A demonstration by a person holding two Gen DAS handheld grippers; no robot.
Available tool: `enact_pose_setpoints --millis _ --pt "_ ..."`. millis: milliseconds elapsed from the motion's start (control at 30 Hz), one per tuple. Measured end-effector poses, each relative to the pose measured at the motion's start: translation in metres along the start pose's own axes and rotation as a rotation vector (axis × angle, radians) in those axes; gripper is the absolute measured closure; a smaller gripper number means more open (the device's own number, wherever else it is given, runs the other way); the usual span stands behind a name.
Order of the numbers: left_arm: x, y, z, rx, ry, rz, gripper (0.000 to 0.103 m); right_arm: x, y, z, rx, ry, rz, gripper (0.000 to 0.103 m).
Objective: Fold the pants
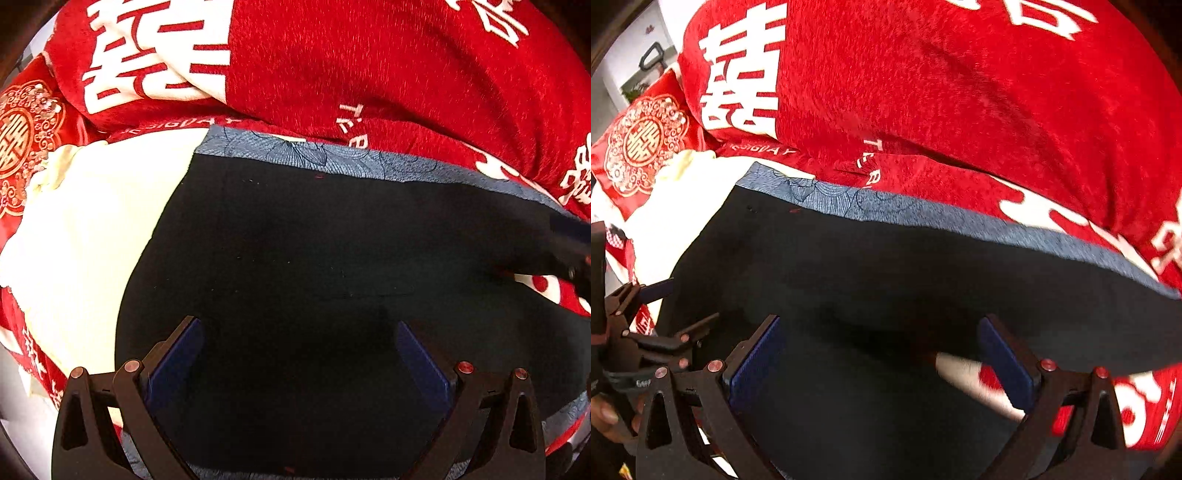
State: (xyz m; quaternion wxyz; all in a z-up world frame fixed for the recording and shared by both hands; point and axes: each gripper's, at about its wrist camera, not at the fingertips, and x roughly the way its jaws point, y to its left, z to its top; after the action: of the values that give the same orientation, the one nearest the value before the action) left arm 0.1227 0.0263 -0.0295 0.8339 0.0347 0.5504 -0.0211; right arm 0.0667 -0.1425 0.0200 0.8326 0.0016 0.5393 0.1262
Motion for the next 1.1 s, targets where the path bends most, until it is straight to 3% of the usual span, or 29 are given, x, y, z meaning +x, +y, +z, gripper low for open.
enact_pose_setpoints --millis 133,267,400,700,1100 --pt "0.011 0.001 0.002 -0.003 0.021 0.000 0.000 0.020 0.010 0.016 -0.103 0.021 -0.003 0.000" --pt "0.014 0.001 0.004 0.007 0.028 -0.004 0.000 0.039 0.020 0.022 -0.189 0.089 0.069 0.000" --pt "0.017 0.002 0.005 0.004 0.025 -0.016 0.000 0.054 0.030 0.032 -0.318 0.104 0.095 0.000" --pt "0.023 0.000 0.011 -0.011 0.025 -0.039 0.000 0.070 0.032 0.063 -0.393 0.100 0.199 0.000" --pt "0.028 0.001 0.016 -0.016 0.041 -0.064 0.000 0.145 0.027 0.103 -0.435 0.215 0.272 0.000"
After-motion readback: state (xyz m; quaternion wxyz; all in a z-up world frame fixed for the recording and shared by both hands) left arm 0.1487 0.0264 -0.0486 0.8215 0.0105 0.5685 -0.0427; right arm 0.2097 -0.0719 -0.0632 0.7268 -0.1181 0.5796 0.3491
